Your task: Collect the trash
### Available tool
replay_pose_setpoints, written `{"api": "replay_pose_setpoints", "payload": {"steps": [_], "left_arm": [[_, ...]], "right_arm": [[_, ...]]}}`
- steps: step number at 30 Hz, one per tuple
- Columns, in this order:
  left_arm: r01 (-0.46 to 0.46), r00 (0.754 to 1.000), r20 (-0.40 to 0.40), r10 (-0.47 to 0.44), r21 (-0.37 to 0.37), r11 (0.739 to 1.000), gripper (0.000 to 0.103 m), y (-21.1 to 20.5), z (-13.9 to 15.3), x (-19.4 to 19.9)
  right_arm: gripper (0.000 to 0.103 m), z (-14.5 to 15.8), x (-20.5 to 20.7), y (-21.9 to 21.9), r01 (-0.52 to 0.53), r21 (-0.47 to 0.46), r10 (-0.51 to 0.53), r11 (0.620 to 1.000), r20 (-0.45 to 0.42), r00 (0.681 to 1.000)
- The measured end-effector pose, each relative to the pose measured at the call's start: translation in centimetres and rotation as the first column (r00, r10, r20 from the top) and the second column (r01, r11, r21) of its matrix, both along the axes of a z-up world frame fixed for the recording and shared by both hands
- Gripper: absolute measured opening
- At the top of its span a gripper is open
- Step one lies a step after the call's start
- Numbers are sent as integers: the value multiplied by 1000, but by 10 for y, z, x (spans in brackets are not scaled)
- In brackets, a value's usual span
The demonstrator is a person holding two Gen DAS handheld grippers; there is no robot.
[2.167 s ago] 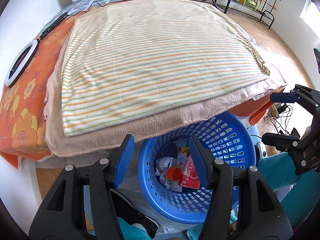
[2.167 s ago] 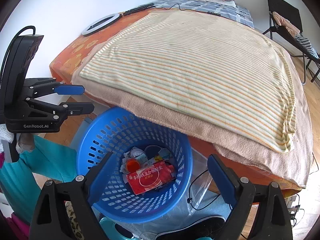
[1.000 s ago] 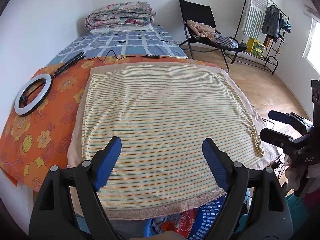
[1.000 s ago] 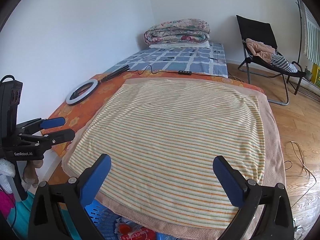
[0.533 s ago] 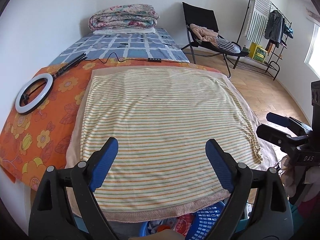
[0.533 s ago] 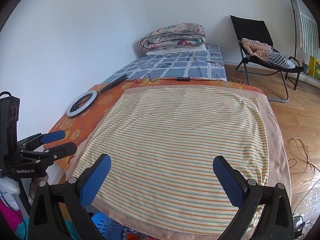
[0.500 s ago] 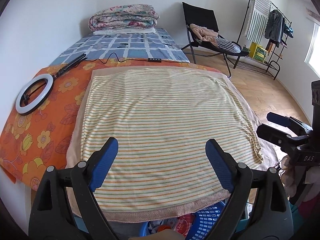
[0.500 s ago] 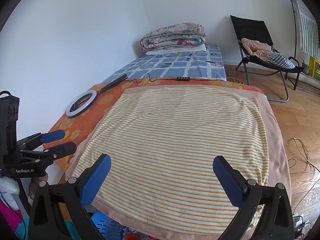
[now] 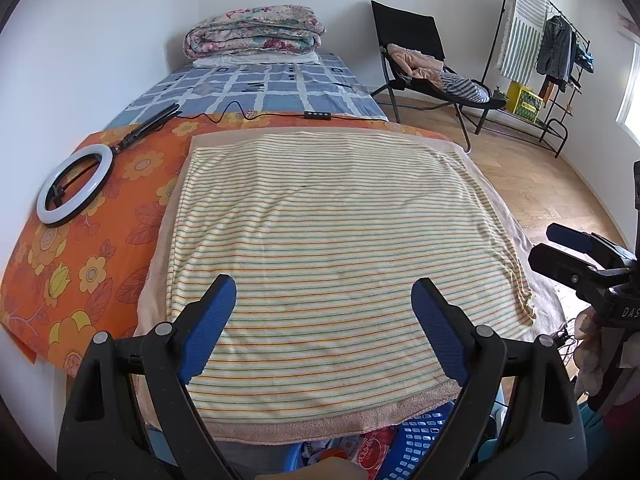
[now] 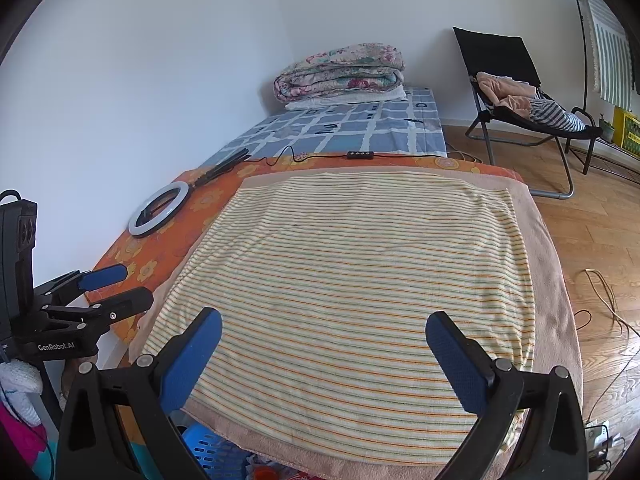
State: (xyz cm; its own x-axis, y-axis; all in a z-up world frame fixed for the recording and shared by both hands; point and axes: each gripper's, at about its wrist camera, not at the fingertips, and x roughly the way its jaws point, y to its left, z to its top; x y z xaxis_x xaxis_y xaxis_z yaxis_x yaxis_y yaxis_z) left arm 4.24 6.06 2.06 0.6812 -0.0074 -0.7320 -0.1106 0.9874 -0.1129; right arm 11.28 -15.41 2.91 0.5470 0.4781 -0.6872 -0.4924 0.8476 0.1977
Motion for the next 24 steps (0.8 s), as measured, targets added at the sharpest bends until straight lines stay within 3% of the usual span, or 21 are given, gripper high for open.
{"api": "replay_pose_setpoints", "payload": {"steps": [24], "left_arm": [[1,1000,-2,-1,-1,1000,92,-2,-1,0]], "right_arm": [[103,-8,0,0,3,-13,-4,1000,-20,1000]]}}
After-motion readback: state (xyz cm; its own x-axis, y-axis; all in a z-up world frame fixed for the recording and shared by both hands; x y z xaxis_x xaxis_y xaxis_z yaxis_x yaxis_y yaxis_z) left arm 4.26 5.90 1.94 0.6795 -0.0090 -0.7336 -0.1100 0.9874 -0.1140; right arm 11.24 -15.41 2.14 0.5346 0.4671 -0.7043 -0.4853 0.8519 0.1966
